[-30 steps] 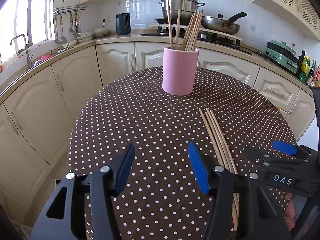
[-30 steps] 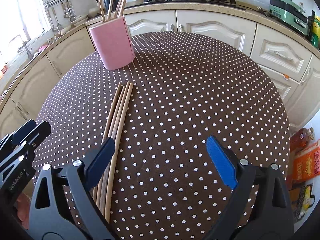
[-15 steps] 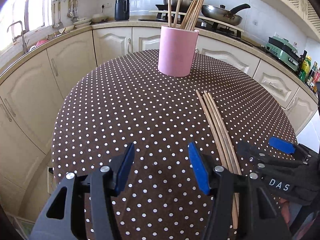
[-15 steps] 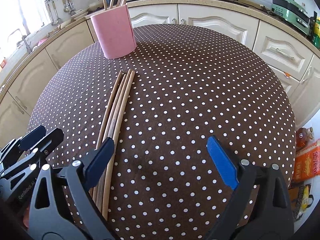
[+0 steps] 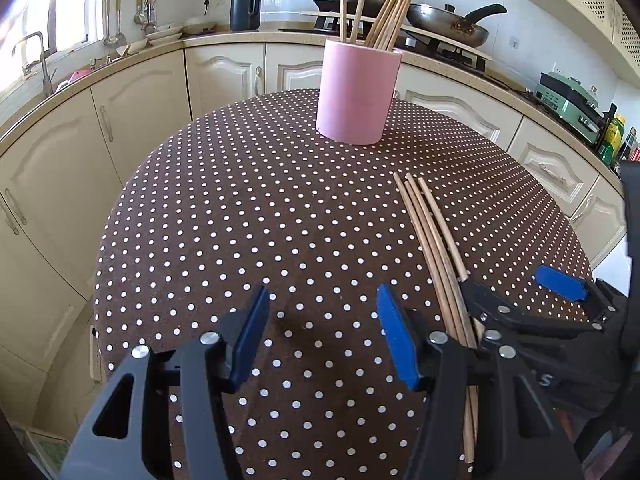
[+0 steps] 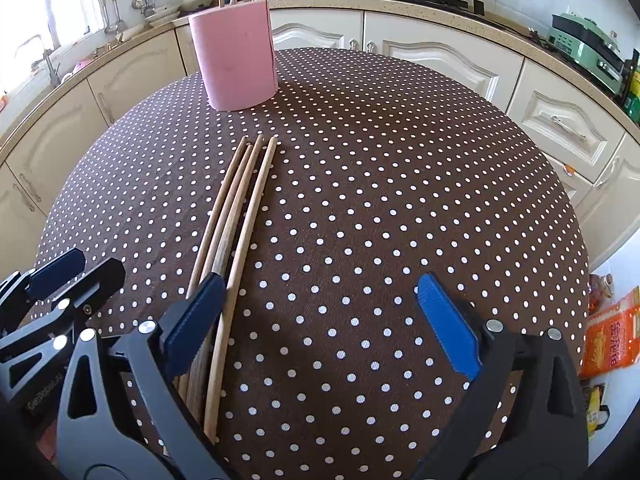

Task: Organize utensils
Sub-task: 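Withdraw both open grippers from the pink cup toward the loose chopsticks, then pinch one chopstick with the right gripper while the left gripper pinches another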

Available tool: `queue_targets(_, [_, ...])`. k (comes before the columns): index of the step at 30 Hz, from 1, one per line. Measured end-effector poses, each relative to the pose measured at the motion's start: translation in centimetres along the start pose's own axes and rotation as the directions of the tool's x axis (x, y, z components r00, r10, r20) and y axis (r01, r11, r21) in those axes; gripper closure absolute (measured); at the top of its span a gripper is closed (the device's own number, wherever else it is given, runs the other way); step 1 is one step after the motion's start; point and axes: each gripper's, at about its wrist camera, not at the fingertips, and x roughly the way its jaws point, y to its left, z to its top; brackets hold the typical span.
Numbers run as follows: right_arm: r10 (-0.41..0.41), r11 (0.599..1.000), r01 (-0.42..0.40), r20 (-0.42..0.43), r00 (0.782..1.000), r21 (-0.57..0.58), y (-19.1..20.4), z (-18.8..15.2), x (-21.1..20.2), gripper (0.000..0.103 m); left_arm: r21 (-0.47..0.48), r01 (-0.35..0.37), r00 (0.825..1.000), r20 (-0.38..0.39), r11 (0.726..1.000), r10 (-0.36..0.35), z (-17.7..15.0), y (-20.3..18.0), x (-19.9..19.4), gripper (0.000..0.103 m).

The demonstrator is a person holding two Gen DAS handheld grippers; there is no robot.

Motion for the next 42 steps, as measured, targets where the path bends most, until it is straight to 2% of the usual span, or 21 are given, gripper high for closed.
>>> queue_targets(4, [0.003, 1.000, -0.003, -0.001, 1.000, 0.004, -0.3, 0.5, 0.4, 0.008, 0.003, 0.020, 1.000, -0.009, 1.000, -0.020, 0.1, 0.0, 0.1, 0.047])
queue_targets(5, [0.006, 1.000, -0.006, 0.005, 1.000, -0.001, -0.4, 0.7, 0.5, 0.013, 0.003, 0.025, 1.000, -0.010, 1.000, -0.025, 0.2, -0.1, 0.1, 0.047])
queue_targets(6, [0.014, 1.000, -0.014, 0.022, 1.000, -0.012, -0.4, 0.8, 0.5, 0.022, 0.005, 0.033, 0.999, -0.013, 0.999, -0.033, 0.3, -0.2, 0.1, 0.047])
queue_targets(7, [0.022, 1.000, -0.021, 0.032, 0.999, -0.018, -0.5, 1.0, 0.5, 0.027, 0.007, 0.041, 0.999, -0.015, 0.999, -0.041, 0.5, -0.4, 0.2, 0.047])
queue_targets(9, [0.032, 0.999, -0.031, 0.044, 0.999, -0.017, -0.8, 1.3, 0.5, 0.054, 0.003, 0.059, 0.998, -0.023, 0.998, -0.059, 0.8, -0.7, 0.3, 0.047])
queue_targets(11, [0.048, 0.999, -0.048, 0.052, 0.997, -0.012, -1.3, 1.5, 0.5, 0.073, -0.003, 0.089, 0.995, -0.038, 0.996, -0.089, 1.2, -1.0, 0.7, 0.047])
queue_targets(13, [0.066, 0.998, -0.066, 0.059, 0.996, -0.009, -1.7, 1.4, 0.3, 0.077, -0.010, 0.115, 0.992, -0.056, 0.993, -0.116, 1.7, -1.5, 1.1, 0.047])
queue_targets(14, [0.072, 0.997, -0.072, 0.064, 0.995, -0.003, -2.1, 1.3, 0.2, 0.082, -0.009, 0.123, 0.990, -0.064, 0.992, -0.123, 2.0, -1.9, 1.4, 0.047])
queue_targets(18, [0.151, 0.986, -0.156, 0.076, 0.986, 0.065, -3.7, 0.9, 0.1, 0.085, 0.004, 0.108, 0.988, -0.107, 0.994, -0.107, 2.7, -3.2, 2.8, 0.047])
queue_targets(24, [0.238, 0.959, -0.249, 0.092, 0.967, 0.138, -5.6, 0.9, 0.3, 0.085, 0.037, 0.062, 0.992, -0.116, 0.997, -0.057, 3.3, -5.0, 3.6, 0.044])
queue_targets(27, [0.248, 0.955, -0.260, 0.095, 0.964, 0.146, -5.9, 0.7, 0.2, 0.085, 0.072, 0.016, 0.993, -0.120, 0.997, -0.007, 3.8, -6.2, 4.1, 0.043])
queue_targets(29, [0.255, 0.952, -0.268, 0.096, 0.962, 0.152, -6.1, 0.6, 0.1, 0.085, 0.076, -0.034, 0.992, -0.115, 0.997, 0.042, 4.0, -6.7, 4.6, 0.031])
queue_targets(33, [0.261, 0.949, -0.274, 0.099, 0.960, 0.157, -6.3, 0.3, -0.1, 0.085, 0.095, -0.088, 0.985, -0.142, 0.992, 0.101, 4.8, -7.5, 5.8, 0.027])
queue_targets(37, [0.271, 0.944, -0.285, 0.100, 0.957, 0.165, -7.0, 0.2, -0.1, 0.085, 0.080, -0.082, 0.981, -0.167, 0.993, 0.094, 6.0, -8.1, 6.8, 0.027])
queue_targets(42, [0.292, 0.934, -0.307, 0.105, 0.951, 0.183, -7.7, 0.2, -0.1, 0.086, 0.049, -0.108, 0.978, -0.175, 0.993, 0.115, 6.9, -8.0, 7.7, 0.027])
